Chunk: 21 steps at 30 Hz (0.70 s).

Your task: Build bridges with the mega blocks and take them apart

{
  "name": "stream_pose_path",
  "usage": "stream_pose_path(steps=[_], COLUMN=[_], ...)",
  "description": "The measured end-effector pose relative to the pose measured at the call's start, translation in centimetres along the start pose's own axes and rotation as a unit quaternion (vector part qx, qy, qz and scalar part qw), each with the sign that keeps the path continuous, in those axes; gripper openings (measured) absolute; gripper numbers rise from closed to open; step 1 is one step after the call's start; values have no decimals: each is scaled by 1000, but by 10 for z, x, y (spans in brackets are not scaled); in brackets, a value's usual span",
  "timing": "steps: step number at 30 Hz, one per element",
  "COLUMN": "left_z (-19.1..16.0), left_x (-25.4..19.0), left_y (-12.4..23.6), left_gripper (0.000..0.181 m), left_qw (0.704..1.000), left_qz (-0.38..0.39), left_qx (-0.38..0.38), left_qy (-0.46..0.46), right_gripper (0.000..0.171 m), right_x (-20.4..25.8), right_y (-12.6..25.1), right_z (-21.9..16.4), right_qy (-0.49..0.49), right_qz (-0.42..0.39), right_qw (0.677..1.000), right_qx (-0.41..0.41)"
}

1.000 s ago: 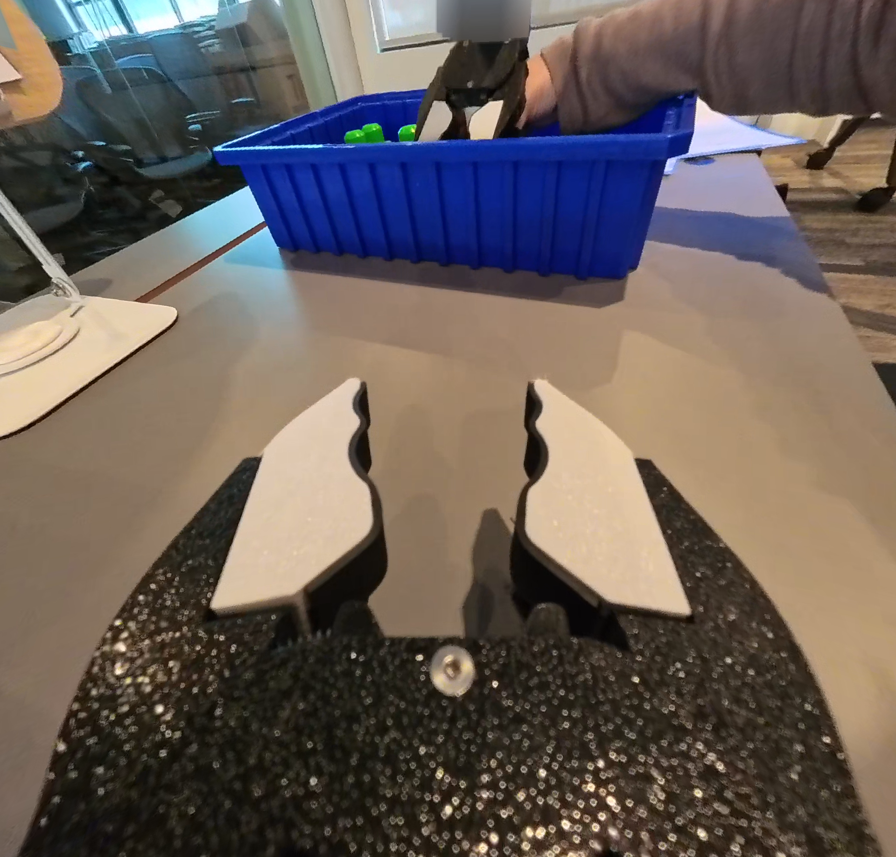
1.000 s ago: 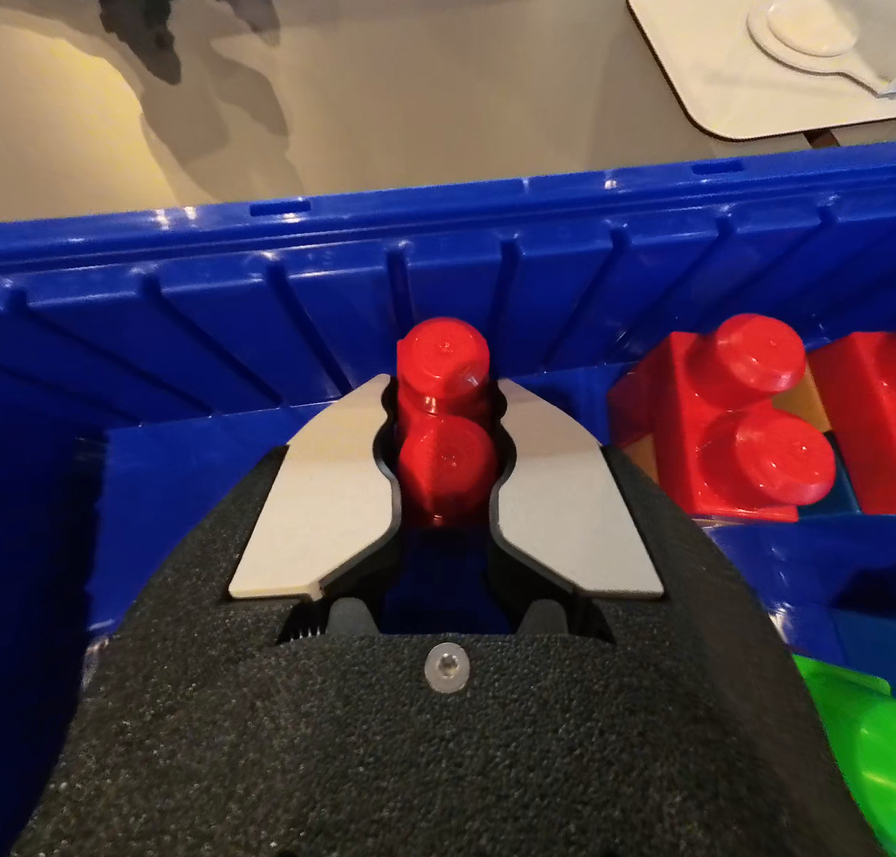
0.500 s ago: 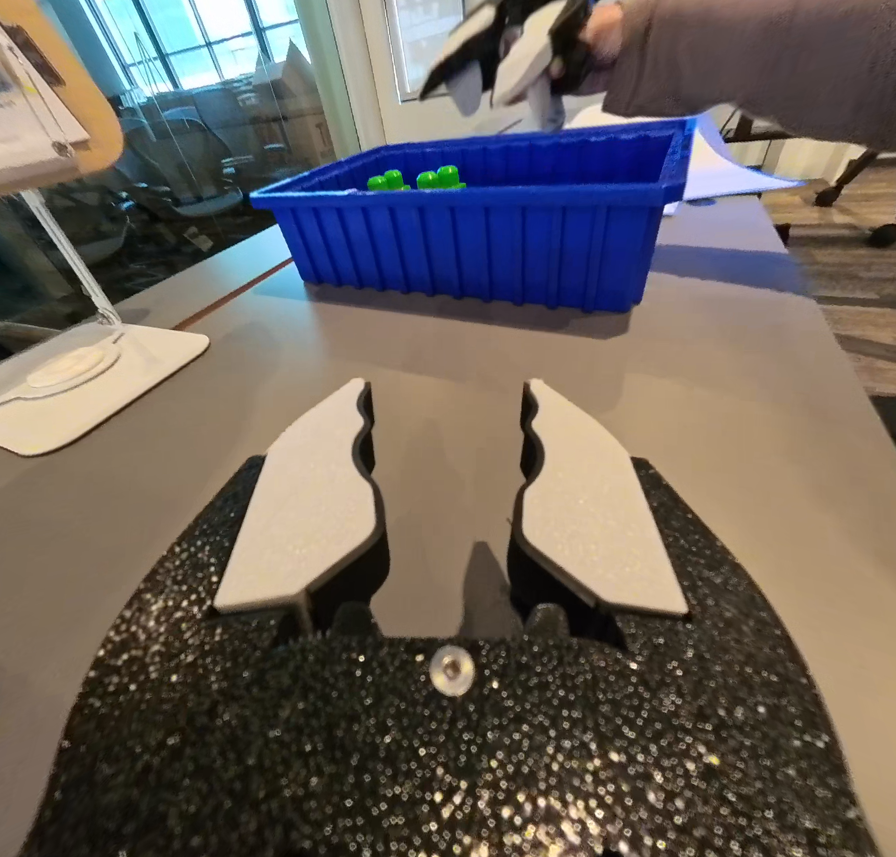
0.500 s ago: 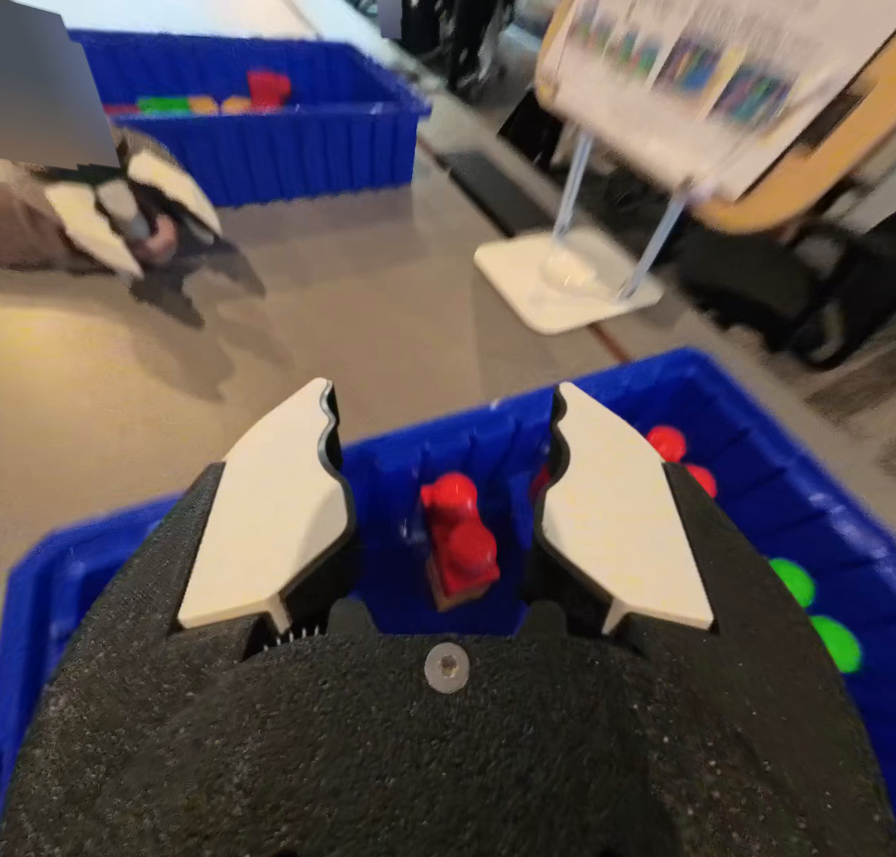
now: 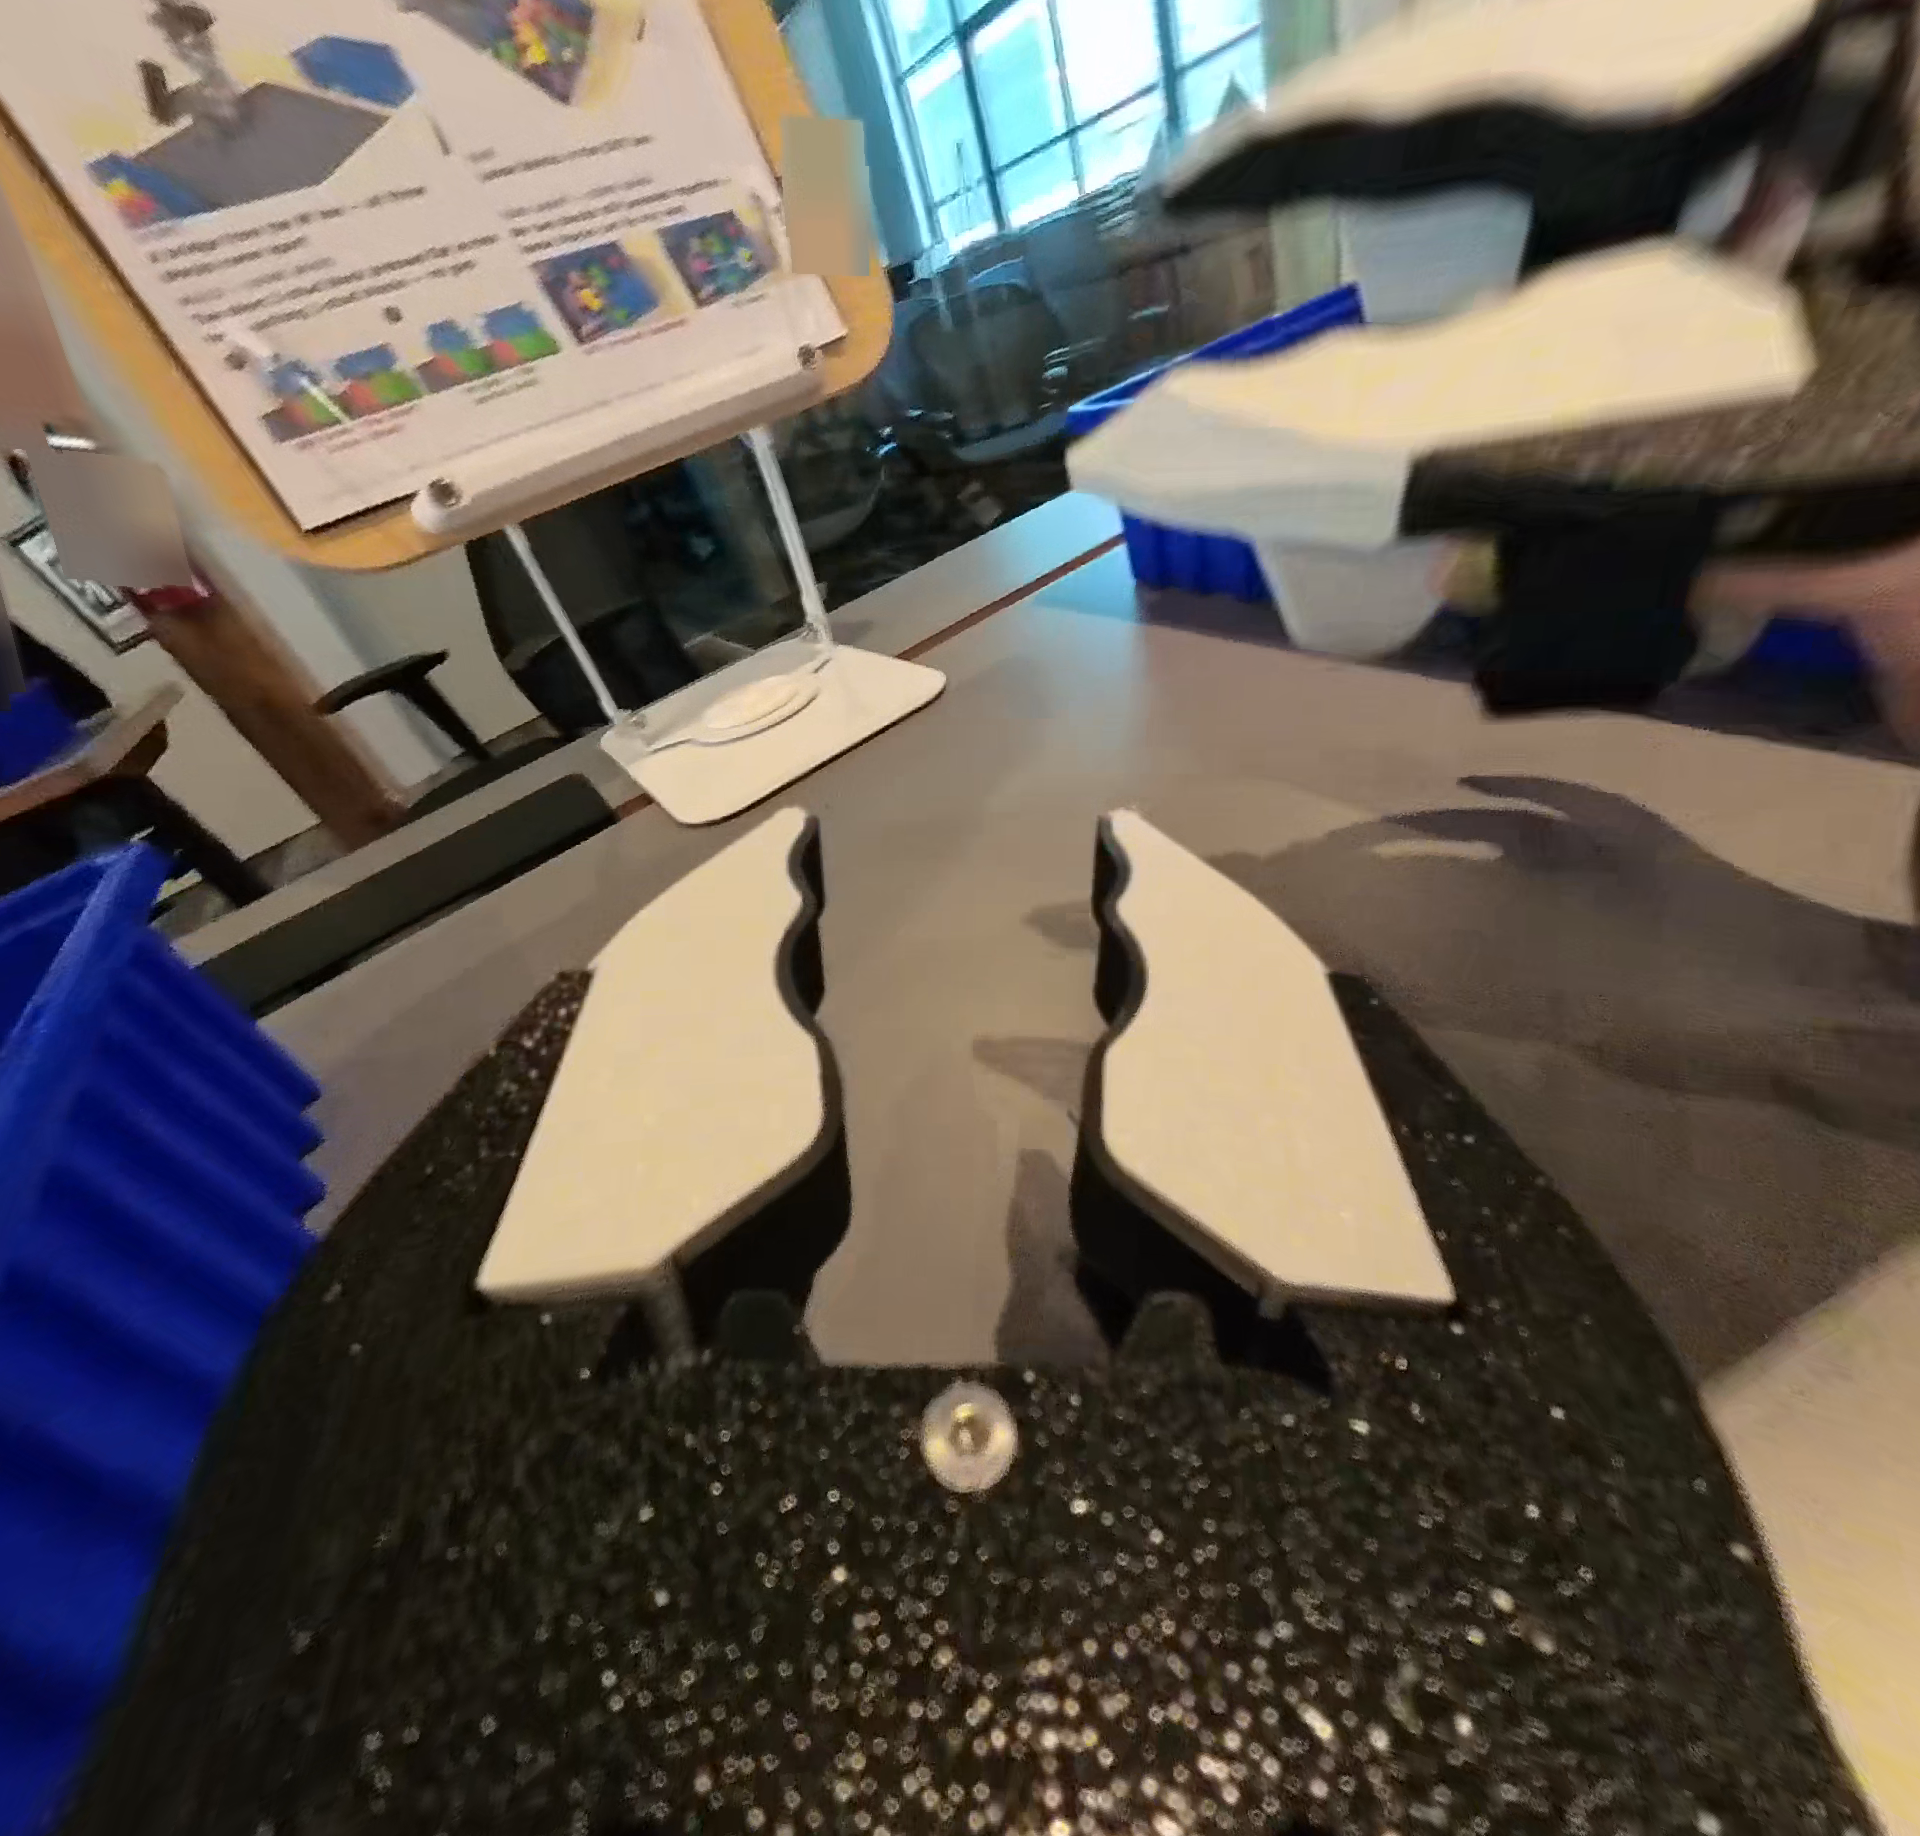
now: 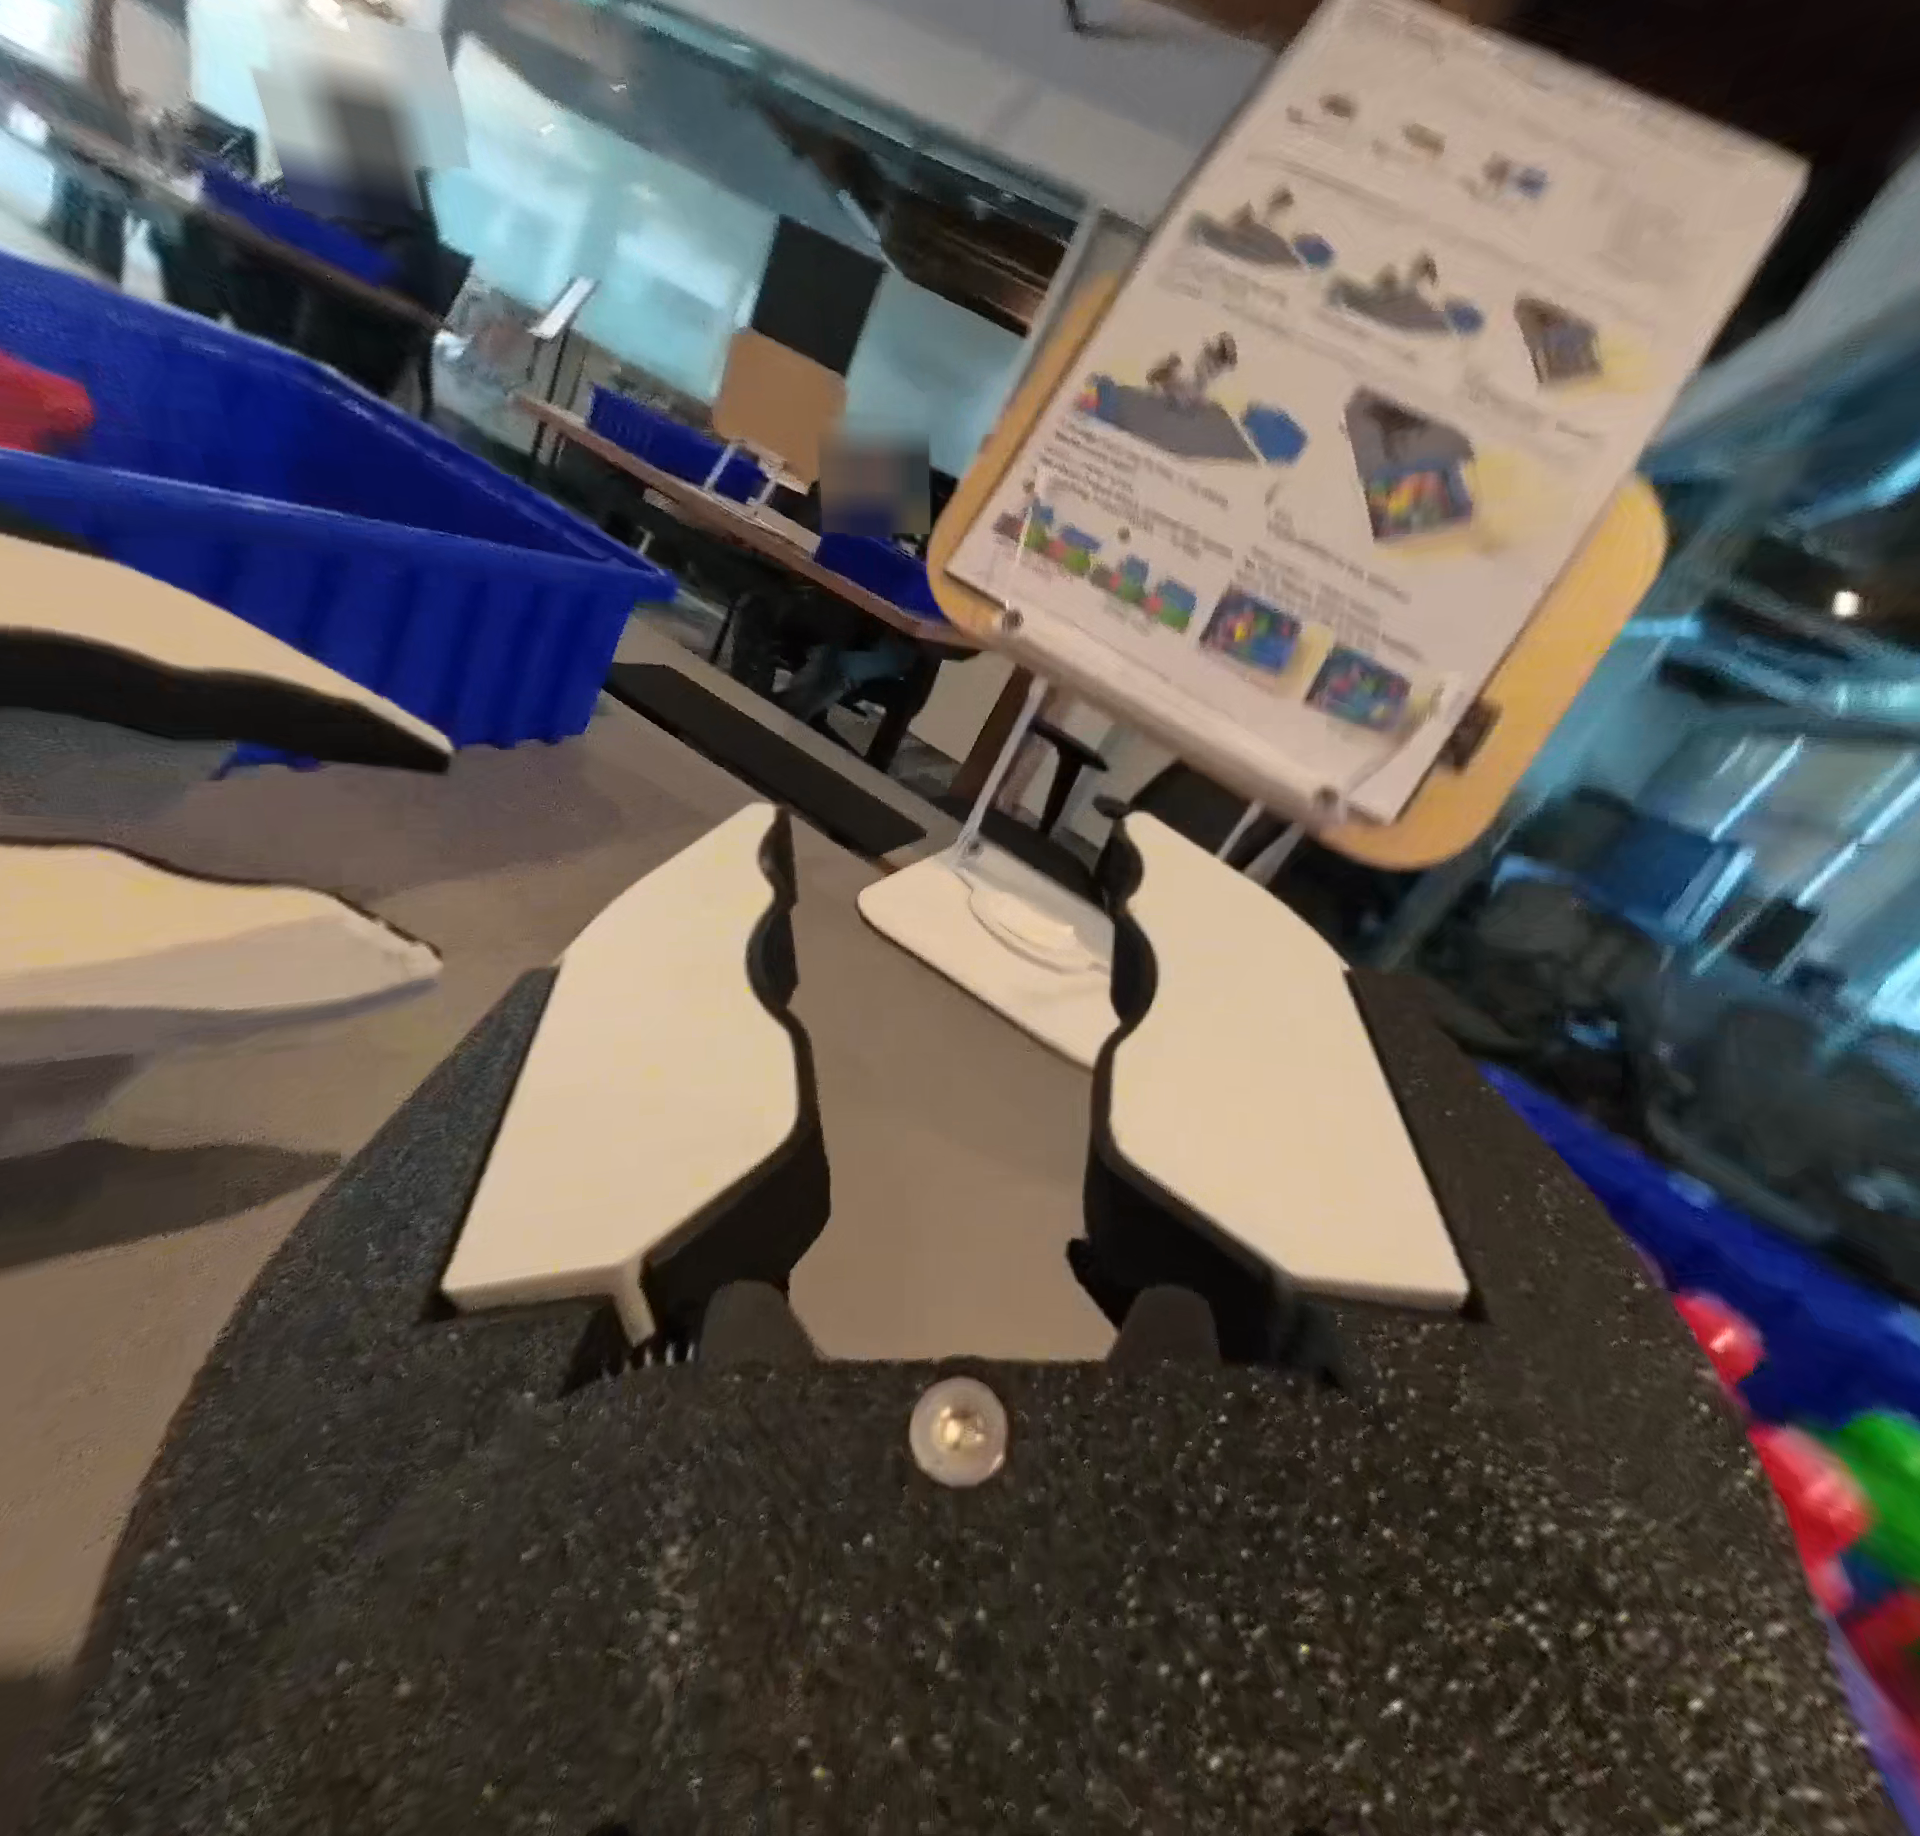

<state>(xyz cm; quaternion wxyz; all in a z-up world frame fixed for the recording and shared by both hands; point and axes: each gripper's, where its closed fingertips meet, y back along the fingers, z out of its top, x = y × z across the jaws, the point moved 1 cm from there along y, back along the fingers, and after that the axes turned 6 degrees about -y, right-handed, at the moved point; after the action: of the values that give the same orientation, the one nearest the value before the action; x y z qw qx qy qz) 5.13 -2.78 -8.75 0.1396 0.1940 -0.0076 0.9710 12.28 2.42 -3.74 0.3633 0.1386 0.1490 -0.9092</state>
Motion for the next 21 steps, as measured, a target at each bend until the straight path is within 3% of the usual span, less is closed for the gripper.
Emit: stream_pose_path(steps=[8,14,17,21], left_z=[6,48,66,71], left_x=[-5,-15,6,72], left_y=[3,32,63,105], left_gripper=[45,30,14,26], left_qw=[999,999,999,997], left_qz=[-14,-1,20,68], left_qx=[-8,-49,-39,26], left_qy=[33,6,18,33], right_gripper=[59,58,56,56], right_x=[-14,-2,4,10], right_y=[14,10,8,7], right_z=[-19,-25,-30,-31], right_qy=[-109,-117,-102,-117], right_qz=[5,31,40,57], right_qw=[994,993,994,991], right_qx=[-12,-2,5,6])
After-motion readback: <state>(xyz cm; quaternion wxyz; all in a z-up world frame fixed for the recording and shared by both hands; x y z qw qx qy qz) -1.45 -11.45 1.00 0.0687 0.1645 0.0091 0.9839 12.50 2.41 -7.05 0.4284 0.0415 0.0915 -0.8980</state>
